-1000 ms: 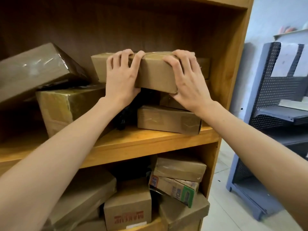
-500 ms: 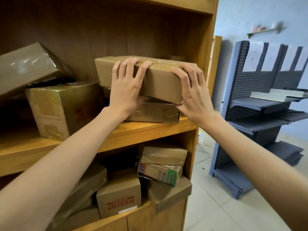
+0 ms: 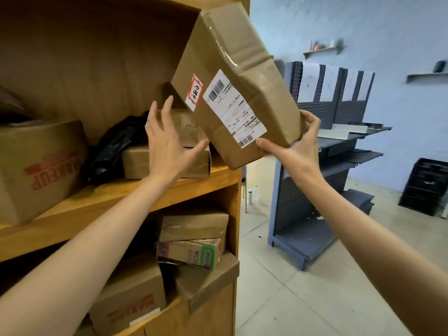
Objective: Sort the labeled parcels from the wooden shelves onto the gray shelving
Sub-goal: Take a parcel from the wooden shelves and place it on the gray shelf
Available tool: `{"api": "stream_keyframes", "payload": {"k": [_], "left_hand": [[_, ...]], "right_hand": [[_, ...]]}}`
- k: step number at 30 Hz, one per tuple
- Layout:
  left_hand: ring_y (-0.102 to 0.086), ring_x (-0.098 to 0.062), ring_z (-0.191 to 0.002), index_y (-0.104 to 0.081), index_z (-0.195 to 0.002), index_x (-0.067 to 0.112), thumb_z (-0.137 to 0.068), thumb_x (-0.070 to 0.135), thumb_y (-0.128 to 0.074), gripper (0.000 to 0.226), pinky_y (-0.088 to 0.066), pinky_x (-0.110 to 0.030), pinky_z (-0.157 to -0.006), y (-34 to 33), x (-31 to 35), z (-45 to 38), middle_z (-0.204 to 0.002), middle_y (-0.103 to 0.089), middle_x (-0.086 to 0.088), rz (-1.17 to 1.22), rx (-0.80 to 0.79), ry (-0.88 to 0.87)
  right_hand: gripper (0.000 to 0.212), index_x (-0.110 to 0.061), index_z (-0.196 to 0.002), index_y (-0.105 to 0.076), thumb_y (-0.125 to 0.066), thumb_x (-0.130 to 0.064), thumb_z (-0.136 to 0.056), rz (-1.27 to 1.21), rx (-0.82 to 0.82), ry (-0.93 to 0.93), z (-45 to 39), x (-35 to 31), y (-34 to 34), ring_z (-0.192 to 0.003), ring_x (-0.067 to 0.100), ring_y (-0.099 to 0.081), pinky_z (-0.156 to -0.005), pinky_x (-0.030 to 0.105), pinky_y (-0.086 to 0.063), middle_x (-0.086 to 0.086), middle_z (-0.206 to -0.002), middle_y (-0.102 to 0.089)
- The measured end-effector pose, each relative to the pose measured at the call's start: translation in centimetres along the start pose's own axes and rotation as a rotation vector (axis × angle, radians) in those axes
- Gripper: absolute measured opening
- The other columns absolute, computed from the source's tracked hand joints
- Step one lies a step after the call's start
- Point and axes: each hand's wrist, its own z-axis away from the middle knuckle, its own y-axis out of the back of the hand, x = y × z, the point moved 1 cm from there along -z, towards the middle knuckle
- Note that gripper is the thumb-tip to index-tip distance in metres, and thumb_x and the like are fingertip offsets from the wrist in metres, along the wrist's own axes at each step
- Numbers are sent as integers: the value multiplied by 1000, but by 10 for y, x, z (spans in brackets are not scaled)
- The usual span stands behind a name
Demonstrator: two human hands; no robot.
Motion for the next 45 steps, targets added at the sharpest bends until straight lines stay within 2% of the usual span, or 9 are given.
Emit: {"api": "stream_keyframes", "payload": {"k": [9,15,25,30,35,38,40,42,45], "left_hand": [[-41,-25,-131,0,-152,26,-74,49,-69,107,-33,-38,-109,-38,36,0,-153,-28,-8,707,-447,495],[-65,-11,-94,-60,-113,26,-74,44,-67,43,-53,-23,-67,-46,40,4,-99,-73,6,1033,-717,551],[-64,-17,-85,-65,-101,21,-80,43,-68,30,-52,-33,-78,-64,82,10,-85,-70,-1,1202,-486,799],[-66,-19,-100,-47,-136,11,-39,65,-84,117,-50,-28,-66,-76,103,19,-117,-66,-8,1204,-535,833],[-52,-22,-116,-42,-136,23,-69,63,-65,80,-42,-45,-102,-53,89,14,-129,-55,-6,1141,-456,764],[-52,-28,-124,-38,-138,27,-67,64,-70,86,-43,-52,-100,-28,59,-1,-137,-53,-9,1181,-295,825],[-60,-24,-113,-47,-116,28,-78,59,-64,52,-44,-50,-98,-11,41,-7,-118,-64,-6,1195,-242,809],[-61,-21,-104,-49,-99,28,-85,52,-59,30,-48,-44,-91,-3,25,-10,-106,-64,-3,1152,-316,758],[-60,-24,-107,-56,-120,27,-77,49,-68,50,-51,-37,-84,1,15,-7,-111,-65,-3,1056,-549,629]], "right_hand": [[81,-15,-129,-33,-80,-21,-64,-636,-67,-572,7,8,19,-103,20,-63,-93,42,-53,9,-119,-57],[84,-10,-136,-42,-78,-27,-62,-722,-177,-668,7,19,25,-109,27,-62,-77,37,-58,15,-127,-59],[114,-30,-150,-10,-82,-46,-63,-828,-266,-750,26,14,-10,-109,31,-57,-77,48,-57,11,-129,-48],[95,-23,-137,-45,-84,-47,-54,-927,-170,-728,34,3,-39,-111,25,-63,-97,45,-47,10,-122,-65],[63,-21,-124,-49,-74,-44,-71,-858,-45,-707,26,13,-9,-105,21,-60,-97,40,-46,6,-113,-60],[36,-24,-106,-51,-67,-42,-79,-864,-32,-704,20,20,18,-111,30,-60,-101,45,-46,16,-123,-55],[37,-20,-99,-51,-70,-42,-76,-840,-32,-716,18,22,29,-112,33,-60,-100,46,-47,22,-126,-51],[37,-19,-98,-51,-69,-42,-75,-833,-29,-721,16,24,35,-113,33,-59,-98,47,-49,22,-130,-48],[49,-20,-104,-51,-73,-44,-68,-854,-36,-710,13,25,37,-114,33,-59,-89,44,-55,17,-130,-51]]}}
